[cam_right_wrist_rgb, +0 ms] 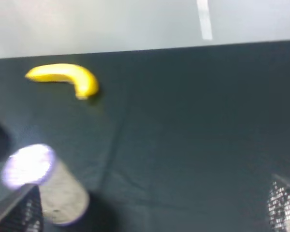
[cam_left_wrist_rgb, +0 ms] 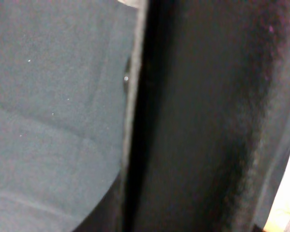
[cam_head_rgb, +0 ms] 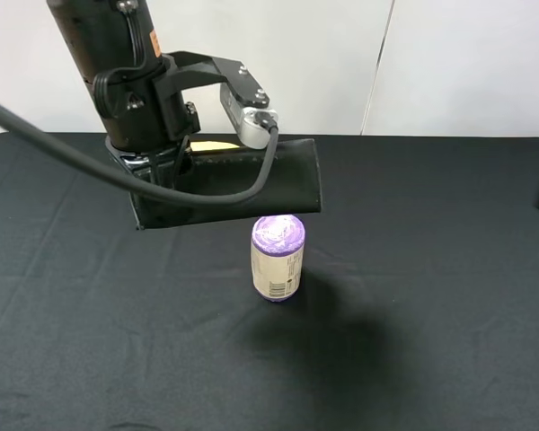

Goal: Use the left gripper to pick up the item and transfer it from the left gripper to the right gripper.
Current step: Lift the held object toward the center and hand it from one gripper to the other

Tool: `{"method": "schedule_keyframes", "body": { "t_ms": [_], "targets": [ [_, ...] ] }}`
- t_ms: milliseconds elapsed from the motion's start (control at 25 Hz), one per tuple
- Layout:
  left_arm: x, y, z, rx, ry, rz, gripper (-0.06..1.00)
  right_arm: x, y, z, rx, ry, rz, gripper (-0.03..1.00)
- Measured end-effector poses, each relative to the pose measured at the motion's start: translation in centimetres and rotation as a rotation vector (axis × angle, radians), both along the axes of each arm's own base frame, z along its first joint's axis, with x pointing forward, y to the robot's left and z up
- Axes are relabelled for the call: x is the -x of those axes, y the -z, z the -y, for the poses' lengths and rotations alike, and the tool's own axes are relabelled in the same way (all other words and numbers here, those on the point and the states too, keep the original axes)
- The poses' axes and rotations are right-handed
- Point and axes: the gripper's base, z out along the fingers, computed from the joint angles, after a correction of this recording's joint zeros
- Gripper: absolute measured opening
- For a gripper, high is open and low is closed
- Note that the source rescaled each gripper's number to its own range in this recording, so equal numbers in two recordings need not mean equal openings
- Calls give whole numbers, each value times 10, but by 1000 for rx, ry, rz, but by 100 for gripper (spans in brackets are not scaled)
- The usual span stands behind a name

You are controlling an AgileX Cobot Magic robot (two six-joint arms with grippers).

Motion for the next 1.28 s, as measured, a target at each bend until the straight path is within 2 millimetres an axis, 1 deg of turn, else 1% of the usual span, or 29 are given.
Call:
{"method": "schedule_keyframes", "body": {
  "t_ms": [40, 240, 280, 320, 480, 760, 800, 880, 1080, 1280],
  "targets": [
    [1, 0, 1, 7, 3, -5, 1, -7, -1, -4, -27, -41, -5, 100],
    [4, -1, 5, 59, 42, -36, 1, -28, -4, -20, -21, -265, 37, 100],
    [4, -1, 6, 65, 51, -36, 1, -34, -2, -27, -14, -349, 33, 100],
    [4, -1, 6, 68, 60, -35, 1, -38, 0, -31, -8, -391, 27, 100],
    [2, -1, 7, 87, 79, -7, 1, -54, 8, -46, 10, -502, 0, 100],
    [-3, -2, 12, 131, 116, 59, 1, -81, 27, -68, -8, -605, -63, 100],
    [-4, -2, 12, 136, 125, 69, 1, -81, 27, -68, -8, -605, -63, 100],
    [-5, -2, 13, 143, 142, 81, 1, -88, 29, -72, -15, -624, -53, 100],
    [-7, -3, 14, 160, 190, 119, 1, -111, 23, -82, -14, -663, -7, 100],
    [-11, -4, 17, 189, 262, 188, 1, -129, 22, -94, -33, -741, -29, 100]
  ]
}}
